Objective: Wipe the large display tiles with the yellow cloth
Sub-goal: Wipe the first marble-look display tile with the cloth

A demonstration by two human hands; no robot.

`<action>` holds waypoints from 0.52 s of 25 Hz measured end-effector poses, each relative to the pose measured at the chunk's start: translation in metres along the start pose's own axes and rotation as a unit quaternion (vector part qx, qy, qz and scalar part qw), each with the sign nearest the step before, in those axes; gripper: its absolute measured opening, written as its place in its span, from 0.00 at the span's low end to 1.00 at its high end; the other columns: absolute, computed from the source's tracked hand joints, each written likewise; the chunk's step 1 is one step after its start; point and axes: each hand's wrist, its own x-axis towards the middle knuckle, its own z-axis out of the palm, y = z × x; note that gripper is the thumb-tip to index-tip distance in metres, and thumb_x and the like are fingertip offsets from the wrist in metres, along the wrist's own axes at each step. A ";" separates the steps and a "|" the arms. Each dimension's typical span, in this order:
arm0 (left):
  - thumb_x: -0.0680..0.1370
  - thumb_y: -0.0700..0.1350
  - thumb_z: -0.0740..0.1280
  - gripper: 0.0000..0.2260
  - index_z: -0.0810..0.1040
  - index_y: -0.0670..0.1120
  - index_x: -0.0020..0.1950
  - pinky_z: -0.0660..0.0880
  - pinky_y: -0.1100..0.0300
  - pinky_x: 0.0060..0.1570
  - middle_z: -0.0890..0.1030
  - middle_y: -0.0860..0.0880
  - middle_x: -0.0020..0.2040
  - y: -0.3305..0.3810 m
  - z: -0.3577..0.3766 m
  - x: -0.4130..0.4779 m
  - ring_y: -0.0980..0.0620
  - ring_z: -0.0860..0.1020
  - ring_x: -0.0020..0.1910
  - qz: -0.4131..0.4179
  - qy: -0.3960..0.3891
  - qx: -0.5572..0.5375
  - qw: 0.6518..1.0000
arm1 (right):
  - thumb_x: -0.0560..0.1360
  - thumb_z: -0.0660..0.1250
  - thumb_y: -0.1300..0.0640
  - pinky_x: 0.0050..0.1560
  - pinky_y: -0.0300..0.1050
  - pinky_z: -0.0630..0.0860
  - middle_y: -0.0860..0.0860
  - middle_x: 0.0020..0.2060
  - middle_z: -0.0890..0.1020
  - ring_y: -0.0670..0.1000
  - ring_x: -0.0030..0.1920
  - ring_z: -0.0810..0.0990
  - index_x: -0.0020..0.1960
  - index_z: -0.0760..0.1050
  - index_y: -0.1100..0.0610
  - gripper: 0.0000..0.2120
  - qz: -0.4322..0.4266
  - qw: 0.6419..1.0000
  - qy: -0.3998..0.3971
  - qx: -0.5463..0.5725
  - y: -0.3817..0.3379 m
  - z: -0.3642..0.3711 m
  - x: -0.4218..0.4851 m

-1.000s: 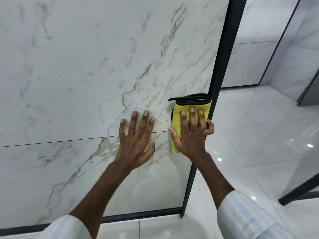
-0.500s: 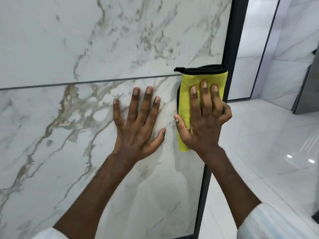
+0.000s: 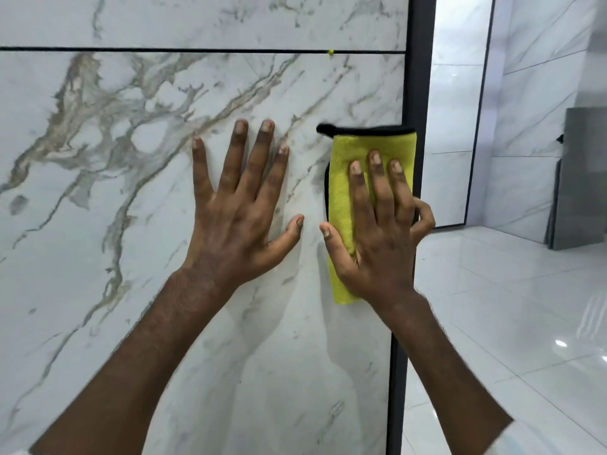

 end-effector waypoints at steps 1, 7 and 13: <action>0.83 0.61 0.61 0.37 0.58 0.39 0.84 0.49 0.23 0.76 0.57 0.36 0.84 0.003 0.002 -0.010 0.33 0.55 0.83 0.007 0.002 -0.002 1.000 | 0.80 0.62 0.37 0.65 0.68 0.66 0.54 0.81 0.64 0.56 0.81 0.62 0.81 0.64 0.54 0.35 -0.001 1.000 0.003 0.002 0.000 0.001 -0.015; 0.83 0.61 0.60 0.37 0.59 0.39 0.84 0.50 0.24 0.76 0.58 0.38 0.84 0.019 0.013 -0.042 0.35 0.56 0.83 0.006 0.009 0.008 1.000 | 0.79 0.61 0.37 0.63 0.69 0.67 0.54 0.81 0.64 0.56 0.81 0.62 0.82 0.62 0.52 0.36 0.005 1.000 -0.027 -0.004 -0.005 -0.001 -0.074; 0.83 0.60 0.61 0.36 0.59 0.39 0.84 0.50 0.23 0.76 0.58 0.38 0.84 0.019 0.015 -0.045 0.35 0.57 0.83 0.004 0.015 -0.003 1.000 | 0.81 0.59 0.36 0.66 0.63 0.64 0.53 0.82 0.61 0.55 0.82 0.59 0.83 0.60 0.53 0.36 -0.001 1.000 0.012 -0.014 -0.006 -0.003 0.080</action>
